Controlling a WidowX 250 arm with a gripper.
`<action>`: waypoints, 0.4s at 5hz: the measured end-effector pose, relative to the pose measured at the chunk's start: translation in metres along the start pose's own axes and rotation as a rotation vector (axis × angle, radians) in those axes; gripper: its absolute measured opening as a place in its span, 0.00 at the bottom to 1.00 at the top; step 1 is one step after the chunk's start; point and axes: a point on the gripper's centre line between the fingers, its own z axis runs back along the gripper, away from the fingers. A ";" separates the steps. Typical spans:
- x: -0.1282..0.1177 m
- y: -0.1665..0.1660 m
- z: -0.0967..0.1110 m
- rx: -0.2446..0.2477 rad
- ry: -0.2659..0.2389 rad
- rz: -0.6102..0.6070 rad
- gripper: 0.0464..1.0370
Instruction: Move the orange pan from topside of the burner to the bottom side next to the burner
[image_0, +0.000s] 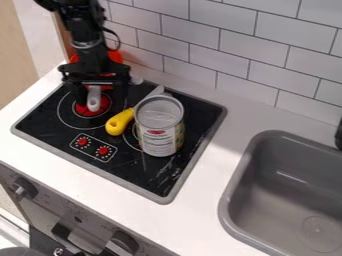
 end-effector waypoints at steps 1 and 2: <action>-0.002 0.001 -0.008 0.001 0.018 0.015 0.65; -0.006 0.006 -0.008 -0.014 0.045 0.034 0.39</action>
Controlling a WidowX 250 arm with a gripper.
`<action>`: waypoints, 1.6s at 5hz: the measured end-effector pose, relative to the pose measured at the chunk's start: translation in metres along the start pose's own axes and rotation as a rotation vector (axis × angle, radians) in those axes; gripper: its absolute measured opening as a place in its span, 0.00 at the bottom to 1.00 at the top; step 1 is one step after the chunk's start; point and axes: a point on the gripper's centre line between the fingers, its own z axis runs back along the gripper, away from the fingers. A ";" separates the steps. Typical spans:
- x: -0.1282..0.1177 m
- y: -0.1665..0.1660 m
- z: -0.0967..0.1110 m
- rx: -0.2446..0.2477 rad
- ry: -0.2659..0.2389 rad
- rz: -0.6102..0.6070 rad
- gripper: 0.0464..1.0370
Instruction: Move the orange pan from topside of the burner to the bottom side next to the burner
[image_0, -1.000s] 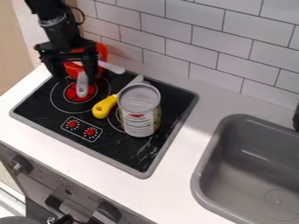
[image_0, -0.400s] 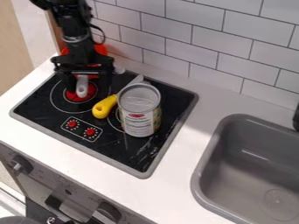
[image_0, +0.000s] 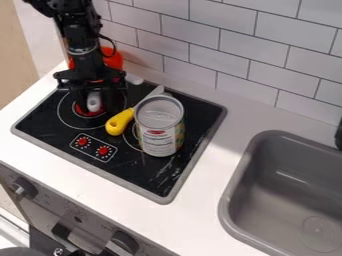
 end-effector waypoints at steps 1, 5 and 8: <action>0.000 0.007 0.001 -0.018 0.006 0.010 0.31; -0.001 0.041 0.036 -0.072 -0.087 0.026 0.31; -0.069 0.078 0.033 -0.046 -0.028 -0.194 0.31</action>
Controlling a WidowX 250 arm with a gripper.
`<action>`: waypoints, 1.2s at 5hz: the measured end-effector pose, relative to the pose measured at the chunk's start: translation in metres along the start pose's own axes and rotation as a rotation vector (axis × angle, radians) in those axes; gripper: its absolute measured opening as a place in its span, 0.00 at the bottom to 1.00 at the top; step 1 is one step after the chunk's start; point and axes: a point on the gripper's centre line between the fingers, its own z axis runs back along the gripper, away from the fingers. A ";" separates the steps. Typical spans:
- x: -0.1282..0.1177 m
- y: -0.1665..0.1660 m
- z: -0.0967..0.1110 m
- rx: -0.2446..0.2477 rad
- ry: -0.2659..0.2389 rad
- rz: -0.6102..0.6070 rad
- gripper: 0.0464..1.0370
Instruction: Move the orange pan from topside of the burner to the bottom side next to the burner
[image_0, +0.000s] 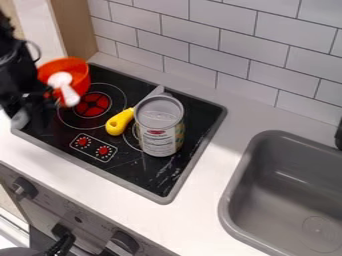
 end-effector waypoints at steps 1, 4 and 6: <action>-0.026 -0.001 0.000 -0.012 -0.002 -0.145 0.31; -0.069 -0.059 -0.006 0.011 0.081 -0.612 0.31; -0.082 -0.081 -0.005 -0.008 0.066 -0.731 0.31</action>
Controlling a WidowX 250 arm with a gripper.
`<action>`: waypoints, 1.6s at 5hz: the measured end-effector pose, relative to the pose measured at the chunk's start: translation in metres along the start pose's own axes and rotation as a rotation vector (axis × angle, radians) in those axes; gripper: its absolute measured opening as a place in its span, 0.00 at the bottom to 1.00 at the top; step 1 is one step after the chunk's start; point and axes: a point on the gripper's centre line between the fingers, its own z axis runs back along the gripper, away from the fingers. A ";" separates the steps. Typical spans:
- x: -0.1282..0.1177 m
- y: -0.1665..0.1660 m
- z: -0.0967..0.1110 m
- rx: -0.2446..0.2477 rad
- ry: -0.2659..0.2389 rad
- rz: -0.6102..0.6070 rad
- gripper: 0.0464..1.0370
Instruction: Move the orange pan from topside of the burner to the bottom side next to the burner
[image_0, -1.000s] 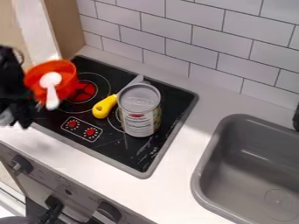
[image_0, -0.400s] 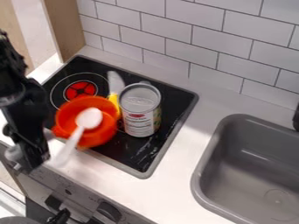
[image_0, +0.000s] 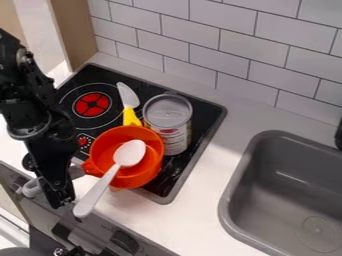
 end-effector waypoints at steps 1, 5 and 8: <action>0.000 -0.009 -0.007 0.006 0.008 -0.020 0.31; 0.013 -0.014 -0.018 0.054 0.013 -0.011 0.66; 0.013 -0.007 -0.006 0.028 0.008 0.016 0.96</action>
